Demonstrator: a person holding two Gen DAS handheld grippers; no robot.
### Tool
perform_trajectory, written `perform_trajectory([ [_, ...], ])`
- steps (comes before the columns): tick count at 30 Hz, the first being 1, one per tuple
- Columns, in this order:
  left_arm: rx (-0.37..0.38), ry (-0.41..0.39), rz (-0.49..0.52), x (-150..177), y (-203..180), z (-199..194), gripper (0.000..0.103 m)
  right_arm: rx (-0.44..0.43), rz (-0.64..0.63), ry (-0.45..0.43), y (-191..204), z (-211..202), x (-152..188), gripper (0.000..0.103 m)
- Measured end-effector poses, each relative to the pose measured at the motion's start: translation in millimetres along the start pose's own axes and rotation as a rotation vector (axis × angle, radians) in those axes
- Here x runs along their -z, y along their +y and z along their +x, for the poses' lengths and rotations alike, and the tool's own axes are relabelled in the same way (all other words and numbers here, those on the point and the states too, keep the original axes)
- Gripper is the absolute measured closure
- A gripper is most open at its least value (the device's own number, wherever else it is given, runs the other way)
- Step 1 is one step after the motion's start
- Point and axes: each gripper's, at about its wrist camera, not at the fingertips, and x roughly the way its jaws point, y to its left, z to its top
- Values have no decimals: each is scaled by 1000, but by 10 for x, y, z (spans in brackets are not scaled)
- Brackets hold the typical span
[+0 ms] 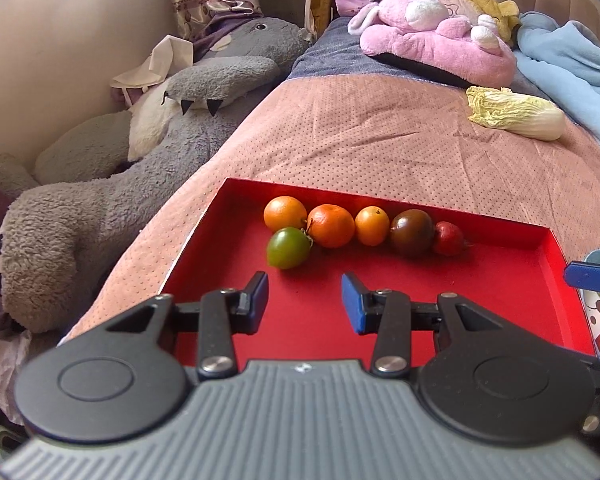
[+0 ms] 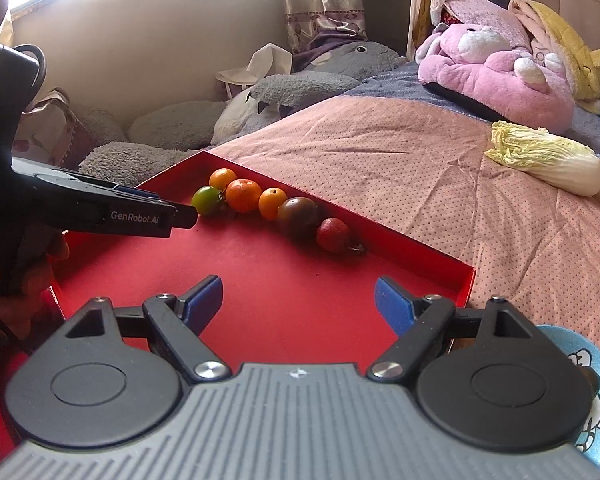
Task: Organize fruits
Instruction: 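Withdraw both tools from the plate back over the red tray, then close the left tool on a green tomato while the right tool grasps a red tomato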
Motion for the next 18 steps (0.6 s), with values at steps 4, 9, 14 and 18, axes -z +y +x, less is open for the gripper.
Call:
perform_trajectory([
  [4,3,5,3,-5,-1,43,60,1,9,-1,-28,70,-29,16],
  [9,7,17,6,-1,22,74,60,4,19,0,-89,175,-59,16],
  [14,-22,33,39,-26,45,148,59,19,30,13,-167,318,-101,18],
  [18,-29,50,52,-61,124,175,59,21,30,19,-219,409,-170,29],
])
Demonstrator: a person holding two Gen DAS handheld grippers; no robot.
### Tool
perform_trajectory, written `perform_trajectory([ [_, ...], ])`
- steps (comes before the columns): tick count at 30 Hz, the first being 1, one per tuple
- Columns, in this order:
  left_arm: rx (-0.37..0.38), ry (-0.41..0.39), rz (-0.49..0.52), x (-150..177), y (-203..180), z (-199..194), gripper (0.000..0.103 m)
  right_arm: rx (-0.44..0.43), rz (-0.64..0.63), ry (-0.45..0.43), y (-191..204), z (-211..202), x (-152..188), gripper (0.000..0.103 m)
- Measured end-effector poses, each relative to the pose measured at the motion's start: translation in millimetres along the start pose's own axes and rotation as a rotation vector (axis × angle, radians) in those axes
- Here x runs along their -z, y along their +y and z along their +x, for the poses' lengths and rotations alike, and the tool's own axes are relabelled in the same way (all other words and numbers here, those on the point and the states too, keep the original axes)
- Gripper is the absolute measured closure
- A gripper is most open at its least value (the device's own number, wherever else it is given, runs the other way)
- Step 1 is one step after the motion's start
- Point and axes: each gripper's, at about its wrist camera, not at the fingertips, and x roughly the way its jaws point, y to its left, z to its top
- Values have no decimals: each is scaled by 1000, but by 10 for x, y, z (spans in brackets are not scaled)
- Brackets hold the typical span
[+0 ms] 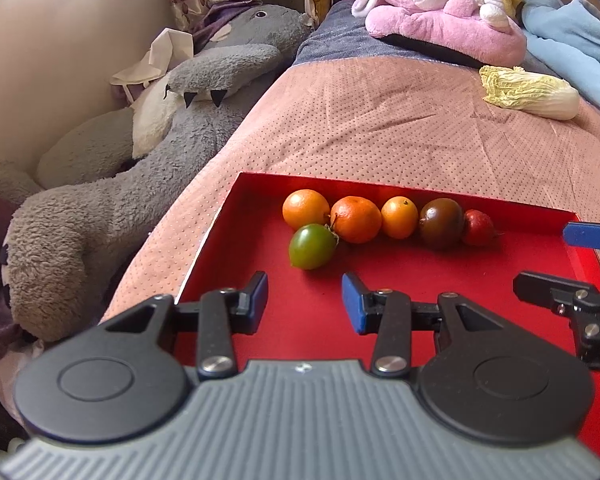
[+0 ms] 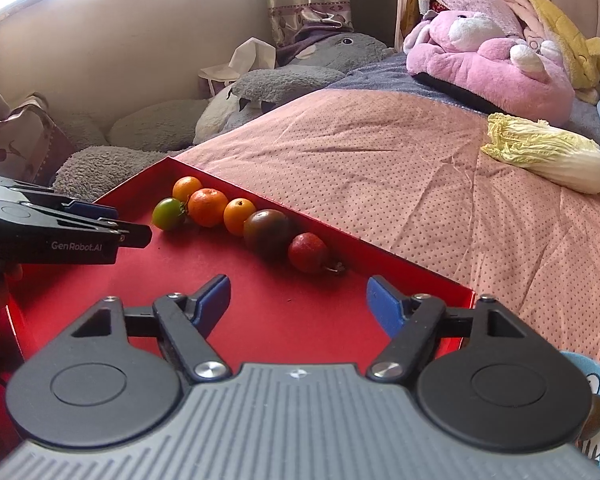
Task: Organize fruits
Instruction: 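Close the left tool on a green tomato while the right tool grasps a red tomato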
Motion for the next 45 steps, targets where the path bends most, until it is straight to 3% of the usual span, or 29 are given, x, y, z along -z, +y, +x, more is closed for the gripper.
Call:
perform_trajectory([
  [6,10,25,8,-68,132,68,59,-13,-18,33,-4,274,-99,45],
  [18,23,75,0,-98,77,269,59,32,-150,101,57,759,-189,52],
  [33,19,76,29,-218,-57,506,59,32,-158,100,80,826,-228,53],
  [34,21,71,29,-223,-61,509,59,32,-158,98,79,821,-225,54],
  [36,28,69,28,-232,-69,520,60,39,-159,93,80,807,-227,69],
  [38,40,64,29,-234,-77,519,67,31,-141,95,58,787,-234,69],
  [45,48,58,-4,-218,-78,482,71,9,-91,102,28,676,-177,69],
])
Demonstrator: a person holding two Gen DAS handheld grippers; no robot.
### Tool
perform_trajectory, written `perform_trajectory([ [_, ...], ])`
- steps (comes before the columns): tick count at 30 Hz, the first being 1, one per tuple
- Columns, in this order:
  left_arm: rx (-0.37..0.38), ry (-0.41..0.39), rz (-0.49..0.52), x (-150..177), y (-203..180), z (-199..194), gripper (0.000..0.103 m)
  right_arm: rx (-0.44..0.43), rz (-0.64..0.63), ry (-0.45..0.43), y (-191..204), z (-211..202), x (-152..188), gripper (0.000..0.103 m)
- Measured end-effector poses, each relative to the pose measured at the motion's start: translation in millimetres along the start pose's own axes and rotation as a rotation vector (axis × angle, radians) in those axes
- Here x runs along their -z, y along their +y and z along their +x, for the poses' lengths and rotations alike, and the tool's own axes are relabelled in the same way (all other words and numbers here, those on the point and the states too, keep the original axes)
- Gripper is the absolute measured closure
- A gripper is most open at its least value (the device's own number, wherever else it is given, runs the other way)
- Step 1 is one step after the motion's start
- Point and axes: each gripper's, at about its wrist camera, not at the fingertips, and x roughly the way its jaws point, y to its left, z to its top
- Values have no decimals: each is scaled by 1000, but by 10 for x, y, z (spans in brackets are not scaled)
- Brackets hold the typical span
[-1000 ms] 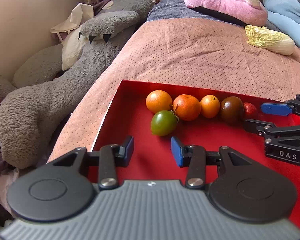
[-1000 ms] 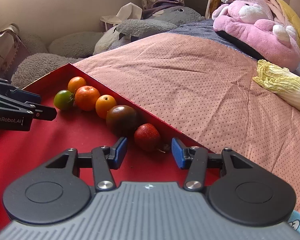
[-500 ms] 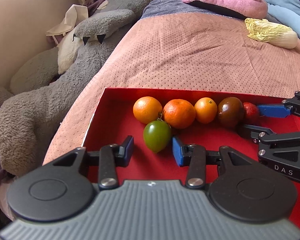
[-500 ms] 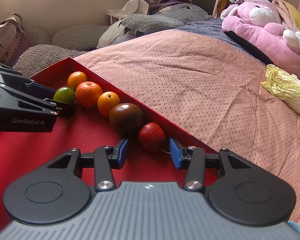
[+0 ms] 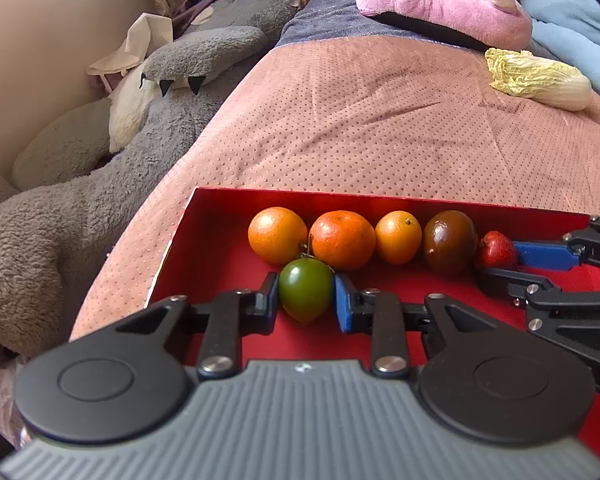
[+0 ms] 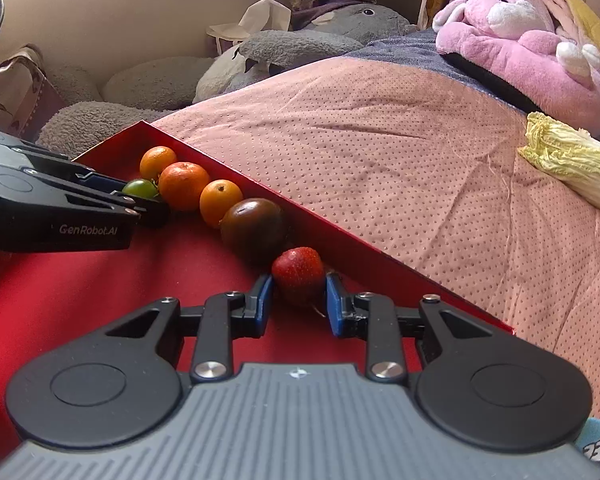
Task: Organize fruits
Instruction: 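Close the left tool on a green tomato while the right tool grasps a red tomato, then carry the red tomato to the plate with the right tool while the left carries the green tomato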
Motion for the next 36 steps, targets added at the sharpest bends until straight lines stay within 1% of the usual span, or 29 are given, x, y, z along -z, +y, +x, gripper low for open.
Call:
perform_trajectory([
  [3,44,1,-49,23,37,-54,71,-5,12,-10,8,-135,71,69],
  [7,60,-15,-47,83,5,-147,71,-15,41,-24,-3,-353,197,69],
  [14,46,-35,-24,179,-94,-309,71,-33,73,-31,15,-661,469,69],
  [19,33,-47,-24,224,-182,-420,71,-39,78,-32,34,-819,597,69],
  [29,35,-76,15,293,-426,-563,71,-35,70,-43,72,-1077,745,69],
  [36,67,-88,38,331,-646,-631,71,-22,67,-56,46,-1239,778,69],
])
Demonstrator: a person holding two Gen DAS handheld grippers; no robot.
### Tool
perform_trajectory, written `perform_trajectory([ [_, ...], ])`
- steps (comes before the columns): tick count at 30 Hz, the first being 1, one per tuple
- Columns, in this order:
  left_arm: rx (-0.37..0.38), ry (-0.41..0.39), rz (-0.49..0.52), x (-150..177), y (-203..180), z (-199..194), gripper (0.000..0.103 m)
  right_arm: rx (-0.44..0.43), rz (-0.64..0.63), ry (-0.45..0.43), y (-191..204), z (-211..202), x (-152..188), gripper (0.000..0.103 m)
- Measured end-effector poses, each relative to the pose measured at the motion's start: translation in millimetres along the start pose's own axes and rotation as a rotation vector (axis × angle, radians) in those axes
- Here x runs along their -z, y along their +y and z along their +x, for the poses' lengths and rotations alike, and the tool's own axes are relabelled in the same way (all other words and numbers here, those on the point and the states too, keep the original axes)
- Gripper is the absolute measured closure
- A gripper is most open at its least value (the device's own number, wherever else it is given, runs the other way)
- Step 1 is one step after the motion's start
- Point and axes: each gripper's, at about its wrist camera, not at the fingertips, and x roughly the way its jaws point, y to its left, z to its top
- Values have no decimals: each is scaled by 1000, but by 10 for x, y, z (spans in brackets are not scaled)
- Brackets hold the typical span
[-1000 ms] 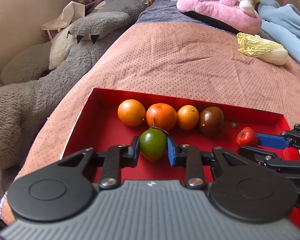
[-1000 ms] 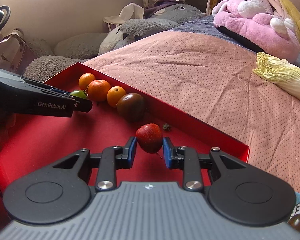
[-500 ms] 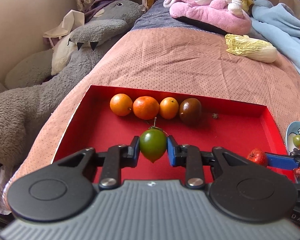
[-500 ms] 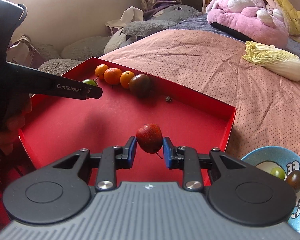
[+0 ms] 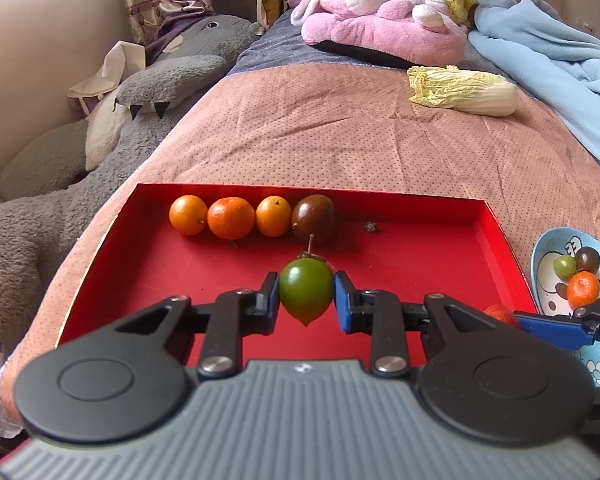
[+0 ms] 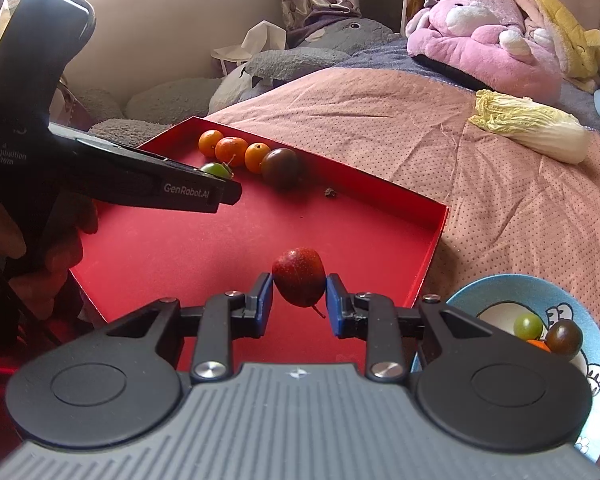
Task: Organize fruits
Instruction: 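Carry the red tomato to the plate with the right tool while the left carries the green tomato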
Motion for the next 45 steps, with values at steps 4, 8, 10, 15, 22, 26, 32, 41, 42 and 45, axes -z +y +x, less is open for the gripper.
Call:
perform_trajectory([
  [4,12,-4,9,-9,-105,-5,71,8,1,-7,-23,-72,5,69],
  [8,19,-9,15,-9,-178,-2,71,14,0,-12,-47,-140,23,69],
  [10,19,-9,18,-3,-218,-1,71,18,-1,-13,-63,-161,27,69],
  [15,19,-4,30,34,-302,1,71,22,5,-18,-98,-199,49,69],
  [22,11,-5,66,89,-461,1,71,20,14,-21,-125,-259,118,69],
  [26,9,-13,75,102,-530,-14,71,27,23,-29,-182,-316,144,69],
  [32,8,-9,71,112,-588,-35,71,35,38,-42,-284,-422,189,69],
  [41,21,-16,80,82,-750,-99,71,66,69,-63,-469,-593,267,69],
  [42,23,-19,82,74,-771,-109,71,71,74,-64,-500,-612,282,69],
  [45,39,-27,87,45,-846,-140,71,86,91,-66,-587,-664,342,69],
])
